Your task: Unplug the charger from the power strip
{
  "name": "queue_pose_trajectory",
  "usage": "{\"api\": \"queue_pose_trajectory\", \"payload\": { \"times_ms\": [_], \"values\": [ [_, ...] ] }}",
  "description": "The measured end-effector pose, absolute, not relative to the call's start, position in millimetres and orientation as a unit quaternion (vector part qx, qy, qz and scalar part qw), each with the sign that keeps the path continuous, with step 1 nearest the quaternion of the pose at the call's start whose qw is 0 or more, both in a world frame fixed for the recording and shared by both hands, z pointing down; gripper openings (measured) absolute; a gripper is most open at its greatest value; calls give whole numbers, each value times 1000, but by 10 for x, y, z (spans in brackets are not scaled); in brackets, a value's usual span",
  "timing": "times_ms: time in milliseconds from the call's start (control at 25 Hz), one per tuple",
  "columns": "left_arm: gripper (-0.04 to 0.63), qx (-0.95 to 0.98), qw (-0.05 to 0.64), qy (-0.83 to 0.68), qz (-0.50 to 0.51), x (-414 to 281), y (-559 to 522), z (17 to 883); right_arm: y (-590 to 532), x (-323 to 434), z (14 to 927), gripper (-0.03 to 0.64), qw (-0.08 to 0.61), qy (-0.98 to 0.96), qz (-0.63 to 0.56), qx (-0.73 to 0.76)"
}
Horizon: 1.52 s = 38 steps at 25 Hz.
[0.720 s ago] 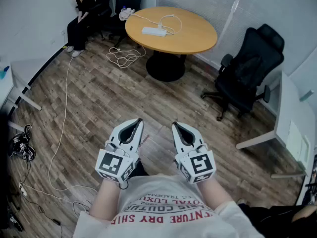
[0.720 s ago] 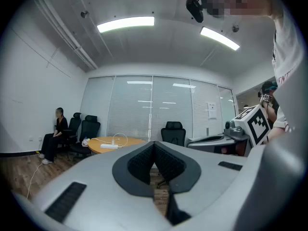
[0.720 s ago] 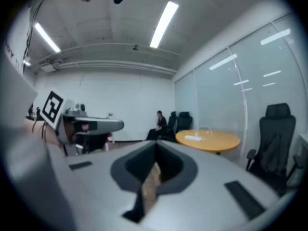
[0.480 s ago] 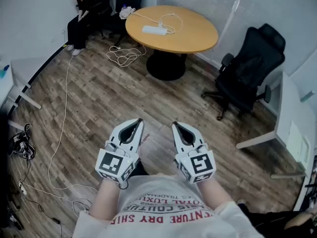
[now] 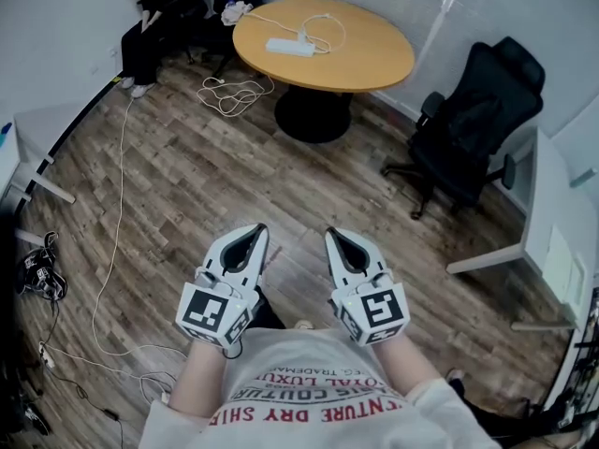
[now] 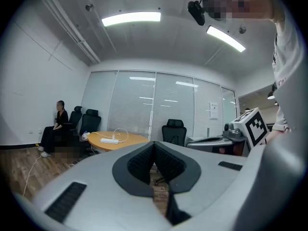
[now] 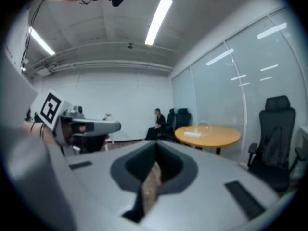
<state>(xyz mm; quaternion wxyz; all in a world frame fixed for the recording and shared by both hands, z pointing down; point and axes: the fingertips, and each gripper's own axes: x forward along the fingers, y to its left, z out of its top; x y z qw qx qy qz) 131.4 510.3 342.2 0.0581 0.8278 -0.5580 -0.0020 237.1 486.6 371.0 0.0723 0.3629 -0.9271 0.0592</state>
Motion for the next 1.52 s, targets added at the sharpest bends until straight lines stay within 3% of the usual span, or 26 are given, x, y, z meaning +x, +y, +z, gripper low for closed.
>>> {"api": "queue_pose_trajectory", "payload": {
  "times_ms": [960,1520],
  "values": [
    [29,866,58,-496,-4,-324,3058,3277,2958,745,3531,28,75,-899,62,427],
    [29,838,56,-542,16,-143,1376,3495,1076,861,3832,28,78,-919,84,377]
  ]
}}
